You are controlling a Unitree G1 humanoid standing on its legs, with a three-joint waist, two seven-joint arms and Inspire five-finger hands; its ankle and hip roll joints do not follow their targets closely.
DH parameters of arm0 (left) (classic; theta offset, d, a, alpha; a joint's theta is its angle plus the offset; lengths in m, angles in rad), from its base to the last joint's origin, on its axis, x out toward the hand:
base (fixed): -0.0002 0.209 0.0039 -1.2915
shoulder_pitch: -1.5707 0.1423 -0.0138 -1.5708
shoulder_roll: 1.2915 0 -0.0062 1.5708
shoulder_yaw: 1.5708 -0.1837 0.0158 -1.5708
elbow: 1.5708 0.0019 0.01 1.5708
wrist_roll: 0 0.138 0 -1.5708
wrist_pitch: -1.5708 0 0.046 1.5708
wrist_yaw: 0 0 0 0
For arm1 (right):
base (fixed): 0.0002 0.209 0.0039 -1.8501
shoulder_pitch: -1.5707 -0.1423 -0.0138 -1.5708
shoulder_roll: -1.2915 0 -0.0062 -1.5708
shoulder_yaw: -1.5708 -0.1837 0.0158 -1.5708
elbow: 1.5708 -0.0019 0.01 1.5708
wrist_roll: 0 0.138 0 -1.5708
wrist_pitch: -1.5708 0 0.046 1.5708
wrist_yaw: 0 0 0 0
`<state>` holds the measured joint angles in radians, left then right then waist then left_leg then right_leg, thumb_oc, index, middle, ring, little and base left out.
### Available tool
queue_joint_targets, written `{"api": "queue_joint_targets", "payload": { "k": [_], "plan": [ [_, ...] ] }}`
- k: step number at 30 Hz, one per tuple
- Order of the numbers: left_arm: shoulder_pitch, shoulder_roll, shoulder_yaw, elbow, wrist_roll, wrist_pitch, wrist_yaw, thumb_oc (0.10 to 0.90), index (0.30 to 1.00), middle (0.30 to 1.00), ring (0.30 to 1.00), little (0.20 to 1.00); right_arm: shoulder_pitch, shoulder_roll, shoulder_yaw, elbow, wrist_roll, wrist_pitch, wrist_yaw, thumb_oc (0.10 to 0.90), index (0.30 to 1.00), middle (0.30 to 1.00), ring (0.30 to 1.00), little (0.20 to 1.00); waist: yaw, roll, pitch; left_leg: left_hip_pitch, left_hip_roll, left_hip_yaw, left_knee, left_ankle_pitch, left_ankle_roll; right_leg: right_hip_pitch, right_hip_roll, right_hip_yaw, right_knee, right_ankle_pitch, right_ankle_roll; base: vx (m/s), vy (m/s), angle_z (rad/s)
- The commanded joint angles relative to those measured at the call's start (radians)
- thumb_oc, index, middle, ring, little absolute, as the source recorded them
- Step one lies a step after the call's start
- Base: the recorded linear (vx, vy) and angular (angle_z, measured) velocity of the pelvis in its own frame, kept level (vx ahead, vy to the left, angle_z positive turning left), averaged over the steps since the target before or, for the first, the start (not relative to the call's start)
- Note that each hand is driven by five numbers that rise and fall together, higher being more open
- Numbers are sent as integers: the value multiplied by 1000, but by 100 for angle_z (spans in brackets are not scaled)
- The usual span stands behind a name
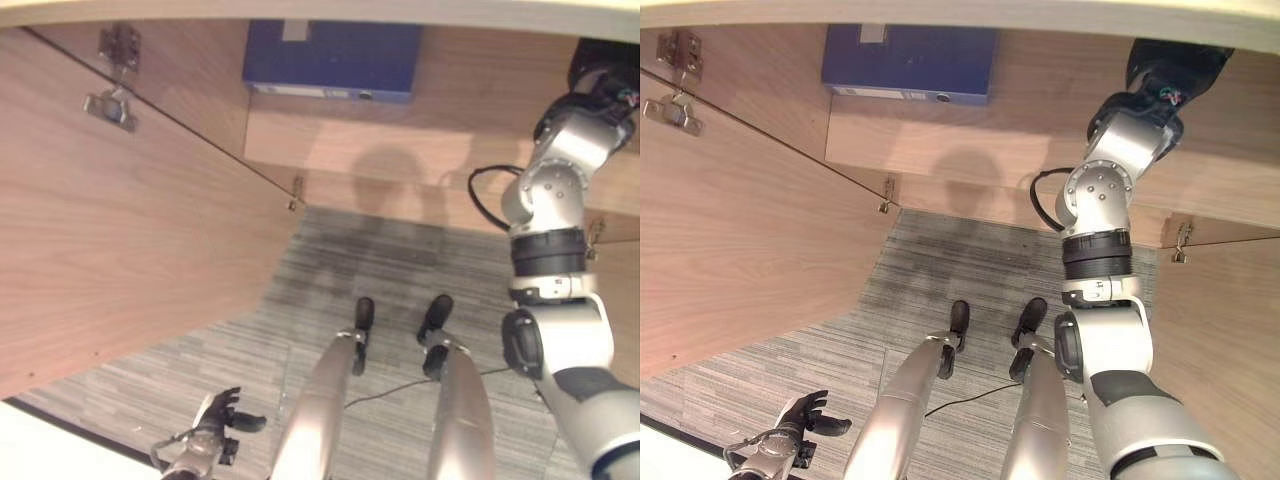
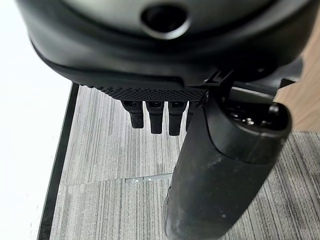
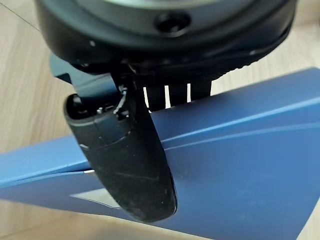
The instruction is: Put the empty folder in the office cabinet
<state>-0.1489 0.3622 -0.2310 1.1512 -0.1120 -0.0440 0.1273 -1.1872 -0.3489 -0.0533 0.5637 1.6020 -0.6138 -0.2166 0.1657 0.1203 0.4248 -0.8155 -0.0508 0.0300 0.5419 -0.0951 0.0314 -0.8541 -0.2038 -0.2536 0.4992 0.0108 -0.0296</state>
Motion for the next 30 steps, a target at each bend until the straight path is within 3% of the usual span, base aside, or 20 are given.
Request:
{"api": "queue_joint_targets", "payload": {
  "k": [1,15,30],
  "plan": [
    [90,119,-14,109,-3,35,35,800,900,900,900,900,-69,-76,93,-83,-91,48,57,800,900,900,900,900,9,-30,-82,28,16,-38,-81,-59,-25,66,29,38,-18,-129,54,-3,-16,-3],
    [72,100,-12,87,5,40,44,800,900,900,900,900,56,17,59,-19,-106,93,15,800,900,900,900,900,-3,-26,-49,49,12,-31,-119,-42,-22,86,32,39,-64,-108,57,0,0,0],
    [62,76,-20,68,4,46,54,800,900,900,900,900,140,60,32,-33,-131,81,-47,800,900,900,900,900,-18,-27,-24,56,19,-27,-150,-30,-22,100,39,32,-112,-85,59,-2,1,-1]
  ]
}}
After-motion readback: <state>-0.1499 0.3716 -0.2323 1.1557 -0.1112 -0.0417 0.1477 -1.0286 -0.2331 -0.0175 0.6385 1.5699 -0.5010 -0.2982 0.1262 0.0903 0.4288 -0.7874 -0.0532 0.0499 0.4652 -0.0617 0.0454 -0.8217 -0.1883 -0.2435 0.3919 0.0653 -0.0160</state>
